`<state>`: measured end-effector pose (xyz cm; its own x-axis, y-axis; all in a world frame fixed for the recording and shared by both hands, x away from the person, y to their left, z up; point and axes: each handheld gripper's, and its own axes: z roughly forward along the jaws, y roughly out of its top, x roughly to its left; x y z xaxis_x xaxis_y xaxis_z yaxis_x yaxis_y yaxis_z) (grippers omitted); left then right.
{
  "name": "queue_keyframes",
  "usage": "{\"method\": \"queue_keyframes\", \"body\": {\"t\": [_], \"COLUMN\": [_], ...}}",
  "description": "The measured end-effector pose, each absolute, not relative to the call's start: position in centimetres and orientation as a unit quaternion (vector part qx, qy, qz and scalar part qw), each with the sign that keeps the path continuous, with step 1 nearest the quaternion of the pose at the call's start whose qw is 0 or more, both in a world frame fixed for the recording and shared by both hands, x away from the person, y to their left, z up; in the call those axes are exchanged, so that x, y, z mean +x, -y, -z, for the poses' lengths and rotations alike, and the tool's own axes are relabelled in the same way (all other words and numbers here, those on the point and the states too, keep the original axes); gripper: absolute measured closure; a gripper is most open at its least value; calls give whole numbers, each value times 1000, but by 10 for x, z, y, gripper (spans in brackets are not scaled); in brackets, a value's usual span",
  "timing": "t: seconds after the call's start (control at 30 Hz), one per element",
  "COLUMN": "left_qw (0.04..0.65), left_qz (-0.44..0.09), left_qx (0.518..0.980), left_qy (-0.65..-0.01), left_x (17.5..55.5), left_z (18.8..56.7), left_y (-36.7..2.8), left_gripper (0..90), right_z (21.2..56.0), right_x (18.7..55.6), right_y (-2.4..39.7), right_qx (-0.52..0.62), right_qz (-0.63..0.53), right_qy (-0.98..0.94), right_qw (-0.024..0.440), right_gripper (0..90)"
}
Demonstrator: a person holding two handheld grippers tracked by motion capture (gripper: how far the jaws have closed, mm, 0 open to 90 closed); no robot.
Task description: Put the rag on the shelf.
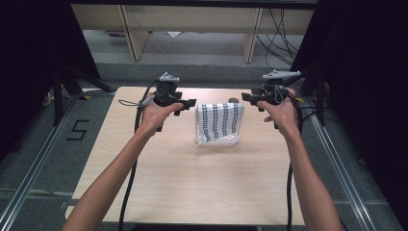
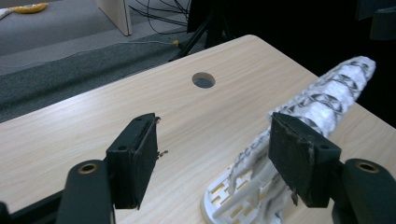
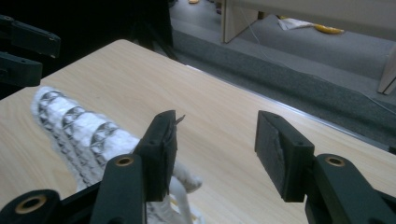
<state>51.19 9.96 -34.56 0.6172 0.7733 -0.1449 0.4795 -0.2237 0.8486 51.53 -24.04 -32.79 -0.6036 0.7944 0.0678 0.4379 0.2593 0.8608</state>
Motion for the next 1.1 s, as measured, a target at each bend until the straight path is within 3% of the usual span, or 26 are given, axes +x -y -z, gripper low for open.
{"method": "queue_keyframes", "body": {"t": [0.63, 1.1], "left_qw": [483, 500], "left_qz": [-160, -152], "left_qx": [776, 767], "left_qy": [-374, -373], "left_x": [463, 439], "left_z": [353, 372], "left_y": [-102, -114], "left_gripper": [325, 325], "right_z": [328, 351], "right_x": [475, 447], "right_y": [241, 242], "right_qx": [373, 360], "right_qz": [-463, -477], "right_qy": [-778, -776], "right_qw": [200, 201], "right_gripper": [454, 429]}}
